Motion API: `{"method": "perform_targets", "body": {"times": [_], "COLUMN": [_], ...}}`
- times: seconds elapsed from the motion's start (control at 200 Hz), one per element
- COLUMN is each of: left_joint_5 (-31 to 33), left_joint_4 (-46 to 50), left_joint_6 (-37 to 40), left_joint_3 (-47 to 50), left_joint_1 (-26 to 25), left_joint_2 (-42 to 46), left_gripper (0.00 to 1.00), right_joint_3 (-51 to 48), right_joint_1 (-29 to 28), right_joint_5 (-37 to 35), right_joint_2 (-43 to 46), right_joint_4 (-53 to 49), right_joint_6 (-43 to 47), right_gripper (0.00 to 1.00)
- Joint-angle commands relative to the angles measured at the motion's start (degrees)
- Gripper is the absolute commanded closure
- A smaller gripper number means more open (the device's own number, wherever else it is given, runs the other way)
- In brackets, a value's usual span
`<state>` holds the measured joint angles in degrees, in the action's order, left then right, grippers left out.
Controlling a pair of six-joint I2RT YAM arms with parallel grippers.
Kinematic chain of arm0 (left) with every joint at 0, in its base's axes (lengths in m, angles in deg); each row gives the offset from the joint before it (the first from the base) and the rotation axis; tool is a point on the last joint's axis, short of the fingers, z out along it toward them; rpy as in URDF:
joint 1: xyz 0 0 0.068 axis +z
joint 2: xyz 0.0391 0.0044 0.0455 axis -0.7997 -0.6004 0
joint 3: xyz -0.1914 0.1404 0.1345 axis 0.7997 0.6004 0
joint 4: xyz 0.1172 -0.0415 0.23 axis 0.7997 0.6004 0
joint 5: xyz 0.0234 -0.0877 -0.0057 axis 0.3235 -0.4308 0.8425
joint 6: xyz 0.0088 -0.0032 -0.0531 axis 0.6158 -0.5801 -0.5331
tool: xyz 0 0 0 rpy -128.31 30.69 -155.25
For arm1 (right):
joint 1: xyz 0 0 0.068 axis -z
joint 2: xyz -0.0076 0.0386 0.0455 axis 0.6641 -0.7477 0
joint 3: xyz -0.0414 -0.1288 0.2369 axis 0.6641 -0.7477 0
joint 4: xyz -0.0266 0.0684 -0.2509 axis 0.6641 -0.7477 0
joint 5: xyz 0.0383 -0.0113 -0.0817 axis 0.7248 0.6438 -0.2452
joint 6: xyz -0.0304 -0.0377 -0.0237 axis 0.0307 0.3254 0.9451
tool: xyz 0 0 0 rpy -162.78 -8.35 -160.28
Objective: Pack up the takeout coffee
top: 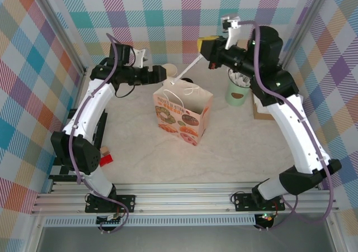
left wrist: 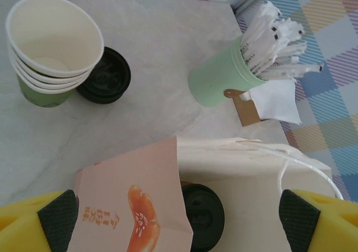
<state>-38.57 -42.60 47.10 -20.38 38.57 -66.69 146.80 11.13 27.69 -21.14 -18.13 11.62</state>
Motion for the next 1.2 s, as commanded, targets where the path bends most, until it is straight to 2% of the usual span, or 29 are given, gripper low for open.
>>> {"method": "perform_targets", "body": {"times": [0.0,0.115,0.29,0.455,0.6,0.645,0.8,0.945,1.05,1.115,1.145,1.195], "left_joint_5": [6.0,13.2,17.6,23.2,28.2,28.8,29.9,30.3,32.8,35.1,36.1,38.2], "left_joint_4": [-0.8,-1.8,-3.0,-4.2,-6.5,-6.9,-8.0,-9.8,-14.1,-15.6,-15.5,-14.9], "left_joint_6": [-4.5,-7.6,-10.4,-15.5,-20.1,-20.9,-22.8,-24.8,-29.4,-32.2,-32.9,-33.9], "left_joint_3": [0.2,2.1,5.8,8.5,12.7,13.8,16.1,16.4,19.6,20.7,20.8,20.9], "left_joint_1": [-0.2,-0.2,-0.1,-0.1,-0.1,-0.1,0.0,0.0,0.0,0.0,0.0,0.0], "left_joint_2": [1.7,4.9,8.4,10.2,12.8,13.5,14.7,14.4,15.2,15.6,15.7,16.1], "left_gripper": [0.05,0.01,0.0,0.0,0.0,0.0,0.0,0.0,0.0,0.0,0.0,0.0], "right_joint_3": [2.1,2.7,2.9,-2.6,-4.2,-4.3,-5.2,-6.0,-5.4,-5.5,-5.9,-7.4], "right_joint_1": [-3.4,-5.9,-6.7,-9.2,-10.6,-10.7,-10.7,-10.6,-9.9,-8.6,-7.9,-6.6], "right_joint_5": [-5.3,-9.5,-6.0,-6.1,-8.4,-8.2,-12.3,-12.4,-14.9,-18.5,-20.2,-23.9], "right_joint_2": [-3.1,-6.1,-11.7,-15.6,-18.9,-19.4,-18.9,-15.9,-13.0,-10.7,-9.4,-6.9], "right_joint_4": [-2.6,-4.1,-3.6,5.2,8.8,8.8,5.7,4.8,3.4,1.9,1.2,0.2], "right_joint_6": [8.4,11.3,5.8,1.2,-0.8,-0.4,-0.9,0.9,1.8,1.2,1.1,1.5], "right_gripper": [1.0,1.0,1.0,1.0,0.92,0.86,0.56,0.43,0.32,0.18,0.02,0.0]}}
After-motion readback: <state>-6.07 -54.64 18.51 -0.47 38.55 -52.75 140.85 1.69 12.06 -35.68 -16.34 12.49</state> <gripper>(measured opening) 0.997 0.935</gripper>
